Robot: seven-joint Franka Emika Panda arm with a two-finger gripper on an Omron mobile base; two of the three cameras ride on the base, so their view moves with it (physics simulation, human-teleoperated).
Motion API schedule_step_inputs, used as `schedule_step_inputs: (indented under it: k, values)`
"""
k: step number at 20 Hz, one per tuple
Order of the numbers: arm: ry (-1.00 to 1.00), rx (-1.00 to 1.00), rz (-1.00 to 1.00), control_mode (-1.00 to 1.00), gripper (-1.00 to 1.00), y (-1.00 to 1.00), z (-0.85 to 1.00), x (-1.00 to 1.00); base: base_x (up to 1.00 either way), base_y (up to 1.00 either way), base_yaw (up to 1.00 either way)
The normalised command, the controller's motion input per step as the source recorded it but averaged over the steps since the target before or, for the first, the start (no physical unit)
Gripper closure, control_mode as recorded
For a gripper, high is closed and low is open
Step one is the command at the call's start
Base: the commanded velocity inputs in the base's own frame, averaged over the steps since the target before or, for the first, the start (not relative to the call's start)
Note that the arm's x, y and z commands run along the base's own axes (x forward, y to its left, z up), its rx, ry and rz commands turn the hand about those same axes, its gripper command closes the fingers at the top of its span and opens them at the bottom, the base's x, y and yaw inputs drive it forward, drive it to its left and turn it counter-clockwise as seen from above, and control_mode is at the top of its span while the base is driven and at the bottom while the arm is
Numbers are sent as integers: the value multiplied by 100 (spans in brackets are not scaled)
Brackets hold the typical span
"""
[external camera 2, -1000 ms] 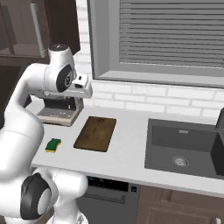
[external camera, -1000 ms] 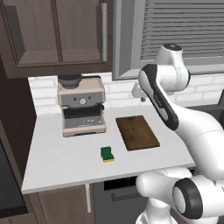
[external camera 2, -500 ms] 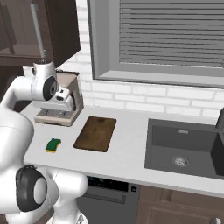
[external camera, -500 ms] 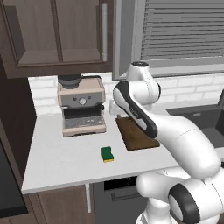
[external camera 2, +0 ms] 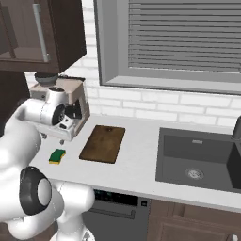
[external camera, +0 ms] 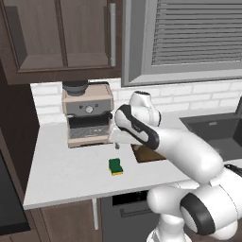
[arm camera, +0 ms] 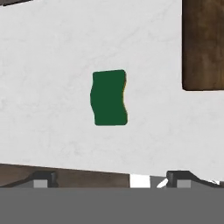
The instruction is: Pick up the sponge from the counter and clean the cutting board by briefly scrubbing or pressing down on the cutting board. Once finished, release the sponge.
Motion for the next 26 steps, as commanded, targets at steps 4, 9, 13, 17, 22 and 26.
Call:
schedule_step_inputs:
  k: [4, 9, 13, 17, 22, 26]
  values:
    - [4, 1, 0, -100, -100, 43, -37, -6, 0, 0, 0]
    - [0, -2, 0, -100, -100, 10, -18, 0, 0, 0, 0]
    - [0, -7, -1, -100, -100, 0, -24, 0, 0, 0, 0]
    - [0, -14, 0, -100, -100, 0, -30, 8, 0, 0, 0]
    - [0, -1, 0, -100, -100, 0, -19, 0, 0, 0, 0]
    - [1, -2, 5, -100, -100, 0, -4, 28, 0, 0, 0]
